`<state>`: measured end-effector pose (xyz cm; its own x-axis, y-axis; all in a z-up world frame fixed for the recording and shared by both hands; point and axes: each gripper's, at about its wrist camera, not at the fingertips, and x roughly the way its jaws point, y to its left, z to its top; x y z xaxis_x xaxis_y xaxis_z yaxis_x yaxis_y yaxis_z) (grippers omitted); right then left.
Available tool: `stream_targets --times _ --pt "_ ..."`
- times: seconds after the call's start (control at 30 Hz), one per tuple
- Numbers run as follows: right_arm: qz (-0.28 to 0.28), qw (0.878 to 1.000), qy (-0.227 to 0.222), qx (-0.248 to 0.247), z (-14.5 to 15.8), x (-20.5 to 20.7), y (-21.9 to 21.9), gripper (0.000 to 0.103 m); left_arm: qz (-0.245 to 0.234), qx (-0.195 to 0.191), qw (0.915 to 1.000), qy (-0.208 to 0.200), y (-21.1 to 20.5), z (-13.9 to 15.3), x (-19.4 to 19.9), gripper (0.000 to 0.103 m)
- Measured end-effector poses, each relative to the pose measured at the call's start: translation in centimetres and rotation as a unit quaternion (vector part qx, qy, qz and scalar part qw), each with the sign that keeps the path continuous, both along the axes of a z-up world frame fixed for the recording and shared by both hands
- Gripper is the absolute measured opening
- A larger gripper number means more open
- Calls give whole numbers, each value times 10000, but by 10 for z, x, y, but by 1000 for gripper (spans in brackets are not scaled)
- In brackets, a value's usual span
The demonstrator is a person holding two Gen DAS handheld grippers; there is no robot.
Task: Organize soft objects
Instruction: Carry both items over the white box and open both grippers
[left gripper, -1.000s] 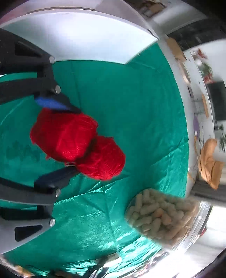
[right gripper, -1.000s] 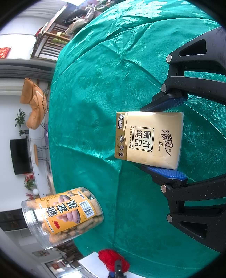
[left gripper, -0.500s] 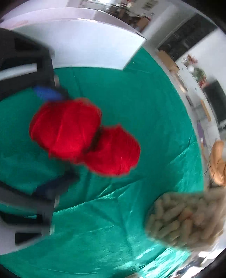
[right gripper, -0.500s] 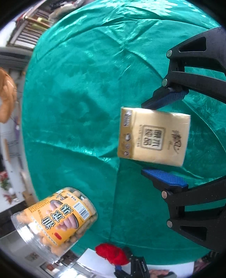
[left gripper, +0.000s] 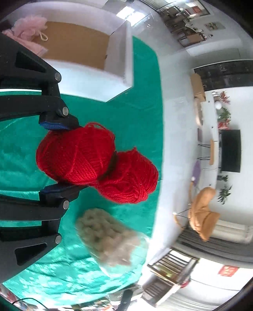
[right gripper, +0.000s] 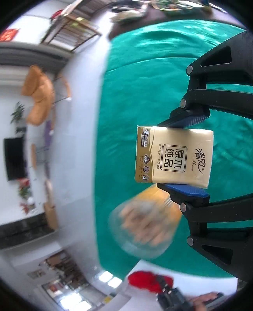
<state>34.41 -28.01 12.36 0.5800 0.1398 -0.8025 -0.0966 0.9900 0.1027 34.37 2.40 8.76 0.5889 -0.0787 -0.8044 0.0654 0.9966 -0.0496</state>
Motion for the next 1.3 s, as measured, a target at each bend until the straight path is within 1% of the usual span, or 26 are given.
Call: stream_targets --times 0.1,0.17,0.23,0.3,0.37,0.4,0.47,0.57,0.63,0.7,0.73,0.77,0.8,0.83,0.87,0.9,0.97,1.0,1.07,1.1,1.13,1.17,1.2,1.23,1.27,1.3 --pt "427 9990 -78 -69 25 6 51 53 107 20 9999 -124 13 21 -7 43" --pt "668 9977 -91 -121 31 4 85 53 247 -15 9996 -140 28 27 -16 43" --pt "920 9957 -89 -67 34 -1 120 53 450 -95 9988 -164 52 33 -27 43" --pt "1241 9922 -79 77 38 -9 158 53 606 -91 9979 -192 80 39 -36 43" --pt "1622 9864 -91 244 39 -22 201 53 816 -63 9963 -247 112 47 -53 43" --pt "1832 9824 -102 345 41 -32 228 54 903 -52 9956 -262 126 48 -61 43" --pt "2156 9750 -112 518 41 -48 261 54 1149 -8 9930 -290 160 51 -83 43" --pt "2684 9602 -31 766 33 -75 324 54 1676 113 9855 -225 218 46 -124 44" --pt "3022 9499 58 794 24 -91 362 54 1930 197 9808 -178 246 39 -146 45" --pt "3275 9418 143 743 15 -109 389 54 2202 191 9752 -114 274 29 -173 47" --pt "3460 9356 209 674 6 -122 407 54 2299 163 9730 -99 284 24 -183 49" --pt "3564 9323 237 570 0 -131 418 55 2432 171 9698 -77 295 17 -194 51" --pt "3627 9305 237 451 -6 -139 427 55 2529 191 9673 -14 304 8 -202 59" --pt "3710 9278 221 337 -15 -149 438 60 2580 181 9660 38 308 1 -207 73" --pt "3763 9257 225 321 -21 -154 444 66 2624 128 9648 78 314 -6 -213 80" --pt "3810 9237 267 311 -25 -154 448 70 2674 74 9635 60 318 -10 -220 84" --pt "3894 9202 325 249 -32 -159 453 71 2753 58 9613 -54 318 -13 -233 84" --pt "3922 9192 279 216 -32 -161 460 71 2818 100 9594 -107 316 -14 -239 86" --pt "3954 9183 103 144 -28 -162 453 71 2965 219 9545 -226 313 -10 -250 88" --pt "3963 9180 25 116 -26 -164 449 71 3071 331 9506 -322 308 -7 -257 90" --pt "3961 9182 -57 96 -22 -169 455 71 3180 462 9461 -410 303 -3 -264 90" --pt "3948 9186 -151 78 -17 -173 453 71 3325 657 9394 -519 295 2 -269 90" --pt "3938 9189 -238 49 -15 -176 452 71 3505 913 9302 -602 288 6 -275 92" --pt "3930 9189 -340 2 -11 -175 451 71 3647 1111 9222 -643 285 10 -277 97" --pt "3924 9189 -407 -32 -9 -179 449 71 3757 1261 9153 -724 281 13 -284 99" --pt "3920 9187 -472 -73 -8 -181 448 71 3806 1300 9115 -860 278 17 -291 100"
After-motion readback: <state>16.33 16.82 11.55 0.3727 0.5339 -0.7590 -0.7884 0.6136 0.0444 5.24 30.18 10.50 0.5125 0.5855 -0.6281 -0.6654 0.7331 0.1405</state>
